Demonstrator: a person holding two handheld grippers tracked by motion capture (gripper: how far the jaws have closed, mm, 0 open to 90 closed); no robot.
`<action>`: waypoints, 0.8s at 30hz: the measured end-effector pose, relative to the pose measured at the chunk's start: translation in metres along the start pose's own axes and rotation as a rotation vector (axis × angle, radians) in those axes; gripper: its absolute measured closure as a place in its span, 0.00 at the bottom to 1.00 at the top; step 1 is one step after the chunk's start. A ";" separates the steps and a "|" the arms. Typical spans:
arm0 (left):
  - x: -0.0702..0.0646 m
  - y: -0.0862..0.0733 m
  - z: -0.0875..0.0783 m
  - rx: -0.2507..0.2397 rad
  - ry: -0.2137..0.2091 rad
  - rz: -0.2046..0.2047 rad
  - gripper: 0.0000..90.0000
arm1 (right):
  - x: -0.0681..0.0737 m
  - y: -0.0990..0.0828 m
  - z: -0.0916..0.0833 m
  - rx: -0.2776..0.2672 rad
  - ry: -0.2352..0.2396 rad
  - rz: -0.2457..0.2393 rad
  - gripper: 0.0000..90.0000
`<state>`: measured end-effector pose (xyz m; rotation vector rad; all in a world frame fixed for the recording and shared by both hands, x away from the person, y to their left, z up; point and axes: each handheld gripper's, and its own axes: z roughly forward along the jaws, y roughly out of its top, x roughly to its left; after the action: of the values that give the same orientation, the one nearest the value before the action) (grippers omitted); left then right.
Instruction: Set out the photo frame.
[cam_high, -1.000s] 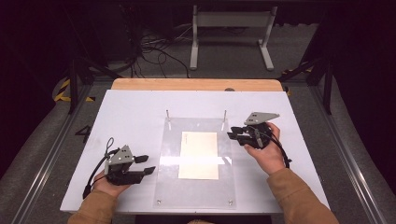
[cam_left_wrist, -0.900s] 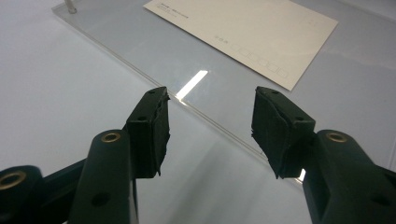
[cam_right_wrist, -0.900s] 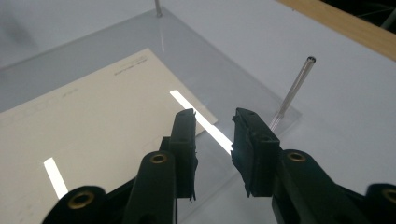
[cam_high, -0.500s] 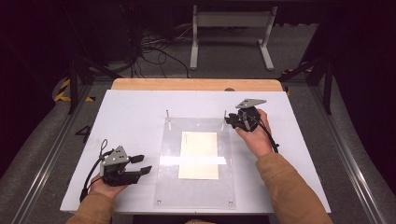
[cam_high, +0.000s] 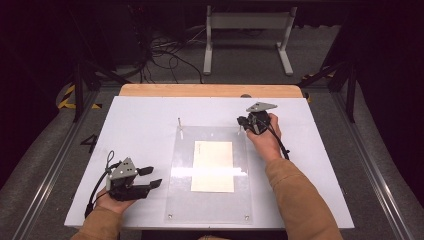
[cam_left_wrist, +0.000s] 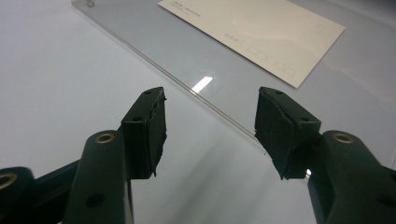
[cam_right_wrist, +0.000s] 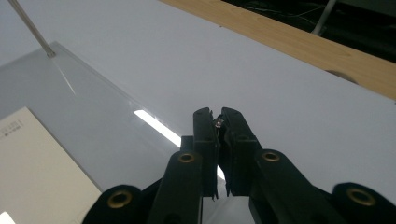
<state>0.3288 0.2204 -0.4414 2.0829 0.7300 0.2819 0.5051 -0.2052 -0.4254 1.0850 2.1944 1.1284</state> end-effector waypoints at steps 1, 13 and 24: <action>0.000 0.000 0.000 0.002 -0.003 -0.001 0.48 | -0.001 -0.001 0.000 -0.007 0.006 0.002 0.95; -0.005 0.002 0.001 -0.002 -0.001 0.012 0.48 | -0.008 -0.009 0.007 -0.072 0.020 0.061 0.95; -0.004 0.001 -0.001 -0.017 0.004 0.003 0.47 | -0.021 -0.008 0.014 -0.086 0.077 0.134 0.95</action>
<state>0.3261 0.2182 -0.4400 2.0681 0.7240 0.2928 0.5237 -0.2184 -0.4393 1.1842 2.1356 1.3309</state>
